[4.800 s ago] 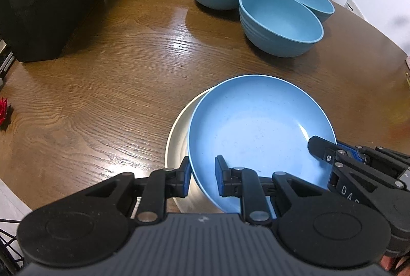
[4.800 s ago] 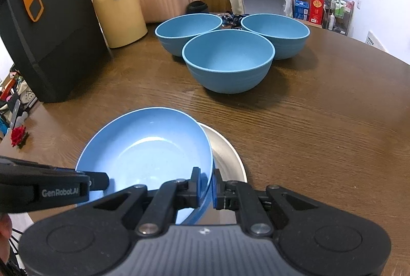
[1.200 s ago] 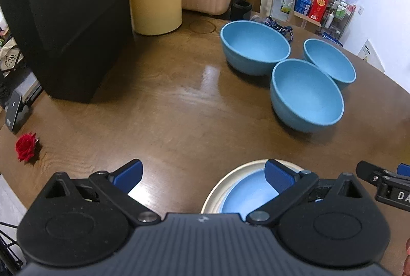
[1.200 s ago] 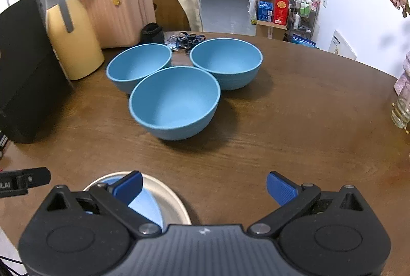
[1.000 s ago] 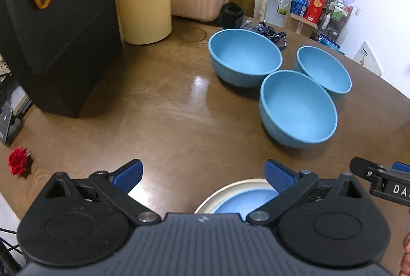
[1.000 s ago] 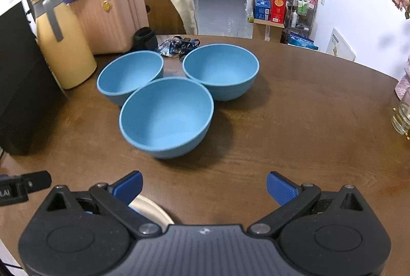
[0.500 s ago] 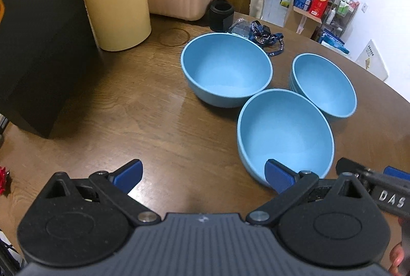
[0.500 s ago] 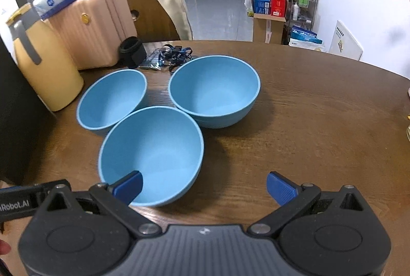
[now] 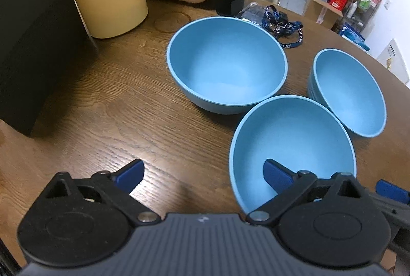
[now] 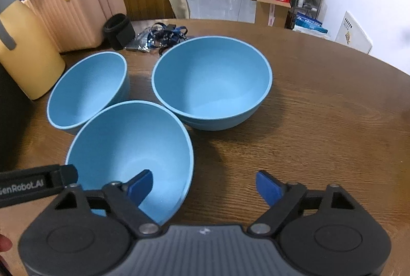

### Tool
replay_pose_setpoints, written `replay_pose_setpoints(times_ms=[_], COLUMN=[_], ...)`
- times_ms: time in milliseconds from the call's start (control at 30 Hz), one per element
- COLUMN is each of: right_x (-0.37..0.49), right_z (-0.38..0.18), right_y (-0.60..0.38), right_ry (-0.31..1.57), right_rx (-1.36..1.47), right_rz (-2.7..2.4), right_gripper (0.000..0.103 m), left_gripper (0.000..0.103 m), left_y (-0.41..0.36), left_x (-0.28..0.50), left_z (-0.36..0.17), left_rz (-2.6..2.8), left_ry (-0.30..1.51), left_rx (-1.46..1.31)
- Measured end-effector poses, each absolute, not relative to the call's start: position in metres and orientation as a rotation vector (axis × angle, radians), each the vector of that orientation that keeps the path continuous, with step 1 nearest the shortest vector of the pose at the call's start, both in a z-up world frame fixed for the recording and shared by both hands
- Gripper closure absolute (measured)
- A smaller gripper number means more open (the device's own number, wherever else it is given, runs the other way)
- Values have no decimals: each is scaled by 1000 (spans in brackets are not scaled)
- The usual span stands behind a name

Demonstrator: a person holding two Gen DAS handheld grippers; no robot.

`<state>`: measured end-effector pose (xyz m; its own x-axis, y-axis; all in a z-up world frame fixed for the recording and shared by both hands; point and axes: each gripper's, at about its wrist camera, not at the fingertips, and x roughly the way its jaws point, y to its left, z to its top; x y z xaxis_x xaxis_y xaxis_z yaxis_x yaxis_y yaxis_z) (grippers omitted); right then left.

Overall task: Organize plates and bowls
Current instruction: 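Move both open grippers toward the rim of a light-blue bowl, then close both grippers side by side on the light-blue bowl rim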

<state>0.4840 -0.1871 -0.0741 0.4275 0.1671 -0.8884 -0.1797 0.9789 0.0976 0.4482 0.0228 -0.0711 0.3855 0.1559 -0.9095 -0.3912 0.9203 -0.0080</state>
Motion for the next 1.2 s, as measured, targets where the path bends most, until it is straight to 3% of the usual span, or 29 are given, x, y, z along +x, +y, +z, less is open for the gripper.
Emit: replay_pose_setpoints(times_ms=[33, 100, 200, 267, 467, 1200], right_x=[485, 491, 498, 502, 504, 463], right_z=[-77, -83, -92, -98, -102, -75], right_y=[-187, -186, -187, -188, -186, -175], right_ry=[1114, 1126, 1148, 1163, 1165, 1095], right_rx=[-11, -3, 27, 48, 90, 133], right_rz=[220, 228, 247, 258, 327, 210], right_gripper=[27, 37, 55, 72, 94, 97], left_gripper=[13, 35, 54, 66, 91, 92], left_y=[22, 23, 24, 22, 18, 26], left_x=[452, 458, 467, 471, 477, 439], left_z=[-74, -80, -89, -95, -103, -76], left_rz=[358, 366, 368, 364, 317, 158], left_ry=[1132, 1150, 1178, 1187, 1194, 1171], left_rx=[-237, -249, -275, -281, -312, -257])
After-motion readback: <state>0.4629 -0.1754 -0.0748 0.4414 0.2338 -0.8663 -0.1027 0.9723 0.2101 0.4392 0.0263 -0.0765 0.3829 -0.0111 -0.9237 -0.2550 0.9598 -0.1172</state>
